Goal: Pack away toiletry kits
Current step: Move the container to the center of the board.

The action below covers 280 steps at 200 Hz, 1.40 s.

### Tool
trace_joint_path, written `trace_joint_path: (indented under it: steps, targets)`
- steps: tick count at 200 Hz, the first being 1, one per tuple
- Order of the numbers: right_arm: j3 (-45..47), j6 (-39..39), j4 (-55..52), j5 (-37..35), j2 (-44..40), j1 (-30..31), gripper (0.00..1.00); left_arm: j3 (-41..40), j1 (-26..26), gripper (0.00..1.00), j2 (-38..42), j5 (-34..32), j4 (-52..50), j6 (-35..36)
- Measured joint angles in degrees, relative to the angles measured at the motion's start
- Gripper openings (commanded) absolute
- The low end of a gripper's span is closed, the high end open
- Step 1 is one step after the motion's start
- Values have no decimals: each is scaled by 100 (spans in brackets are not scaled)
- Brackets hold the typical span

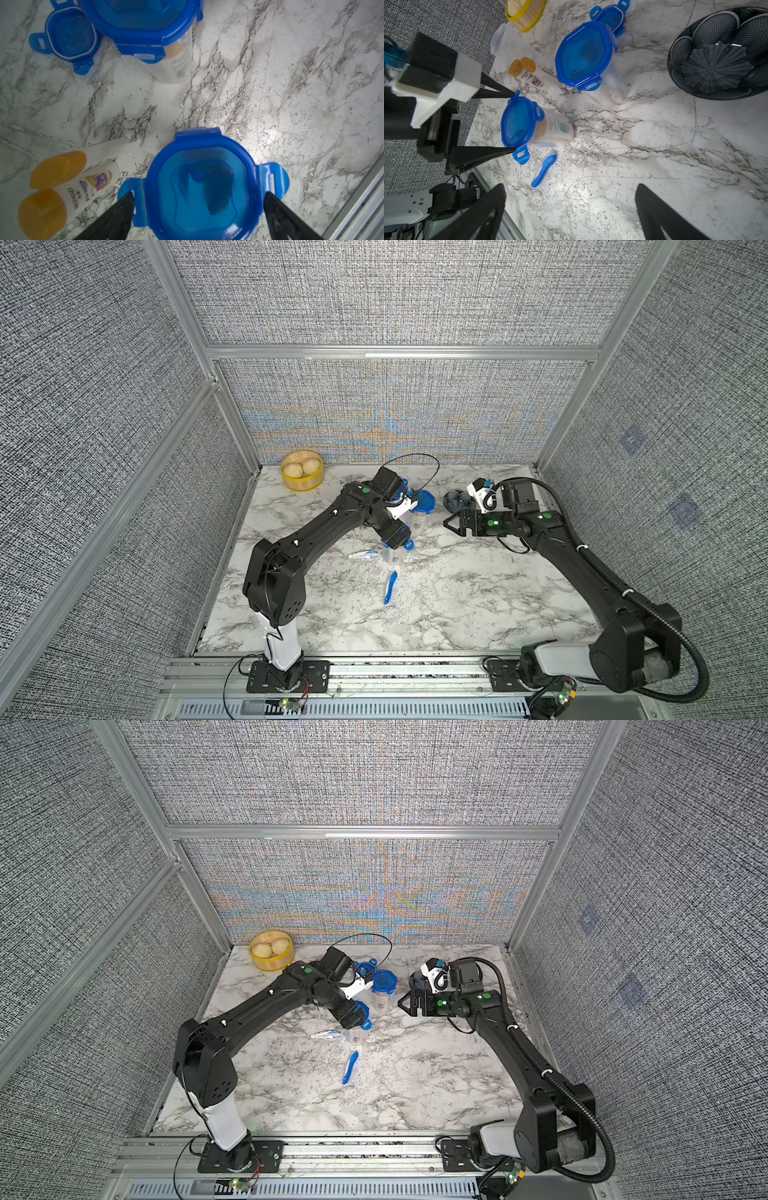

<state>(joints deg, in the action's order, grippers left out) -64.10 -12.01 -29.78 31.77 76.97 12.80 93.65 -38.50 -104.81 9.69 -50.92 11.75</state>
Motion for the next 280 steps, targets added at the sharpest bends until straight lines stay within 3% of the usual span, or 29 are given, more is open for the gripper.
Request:
trace_joint_path:
  steps: [101, 164, 280]
  targets:
    - [85, -26, 63, 26, -15, -83, 99, -120, -28, 95, -81, 37, 188, -232]
    - [111, -63, 81, 66, -79, -118, 99, -122, -28, 77, -146, 37, 173, -186]
    - [175, -90, 94, 63, -133, -236, 99, -31, -227, 74, -227, 511, 398, -219]
